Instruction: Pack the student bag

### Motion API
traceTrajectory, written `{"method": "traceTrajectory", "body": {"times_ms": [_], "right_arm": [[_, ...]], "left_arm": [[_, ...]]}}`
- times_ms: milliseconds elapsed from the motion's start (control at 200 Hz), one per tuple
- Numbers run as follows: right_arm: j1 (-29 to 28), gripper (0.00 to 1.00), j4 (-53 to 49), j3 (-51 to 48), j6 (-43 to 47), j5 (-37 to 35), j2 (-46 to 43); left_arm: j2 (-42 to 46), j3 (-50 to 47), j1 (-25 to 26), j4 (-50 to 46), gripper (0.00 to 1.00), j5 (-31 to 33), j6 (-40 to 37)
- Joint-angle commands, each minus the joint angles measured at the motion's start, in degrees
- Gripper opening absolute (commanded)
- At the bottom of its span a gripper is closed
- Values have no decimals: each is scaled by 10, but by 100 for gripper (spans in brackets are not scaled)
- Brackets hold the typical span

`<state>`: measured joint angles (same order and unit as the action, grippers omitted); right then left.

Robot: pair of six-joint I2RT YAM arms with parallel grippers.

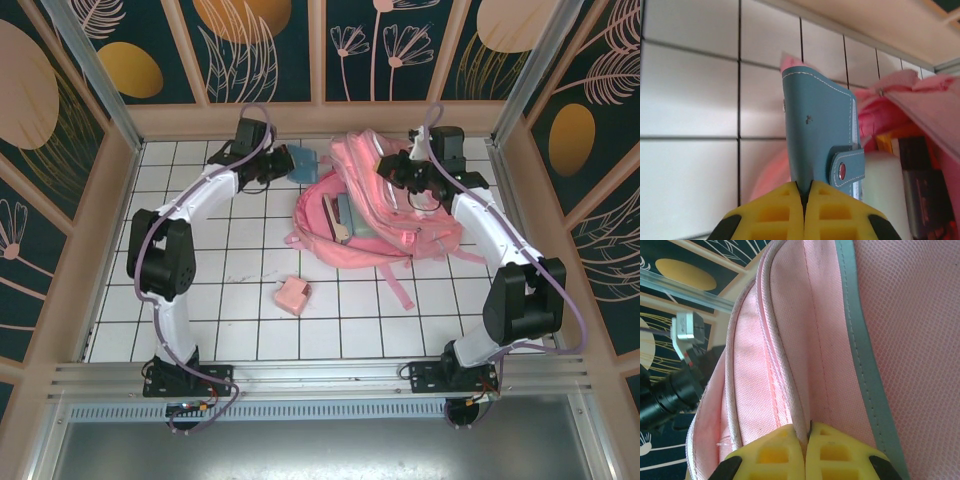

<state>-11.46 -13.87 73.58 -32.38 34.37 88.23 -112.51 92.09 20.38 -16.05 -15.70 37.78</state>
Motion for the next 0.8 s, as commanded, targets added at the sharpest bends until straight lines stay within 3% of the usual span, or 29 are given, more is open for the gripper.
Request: {"method": "traceTrajectory", "body": {"times_ms": [0,390,791], "right_arm": [[14,0,48,22,-23,17,-13],[39,0,86,1,-66,54,-33],[38,0,95,-11,-77,66,-39]], "left_arm": [[36,-52,31,49,0,-48,61],[64,-129,160,117,0,-15,153],[-13,-47,235,111,0,36,181]]}}
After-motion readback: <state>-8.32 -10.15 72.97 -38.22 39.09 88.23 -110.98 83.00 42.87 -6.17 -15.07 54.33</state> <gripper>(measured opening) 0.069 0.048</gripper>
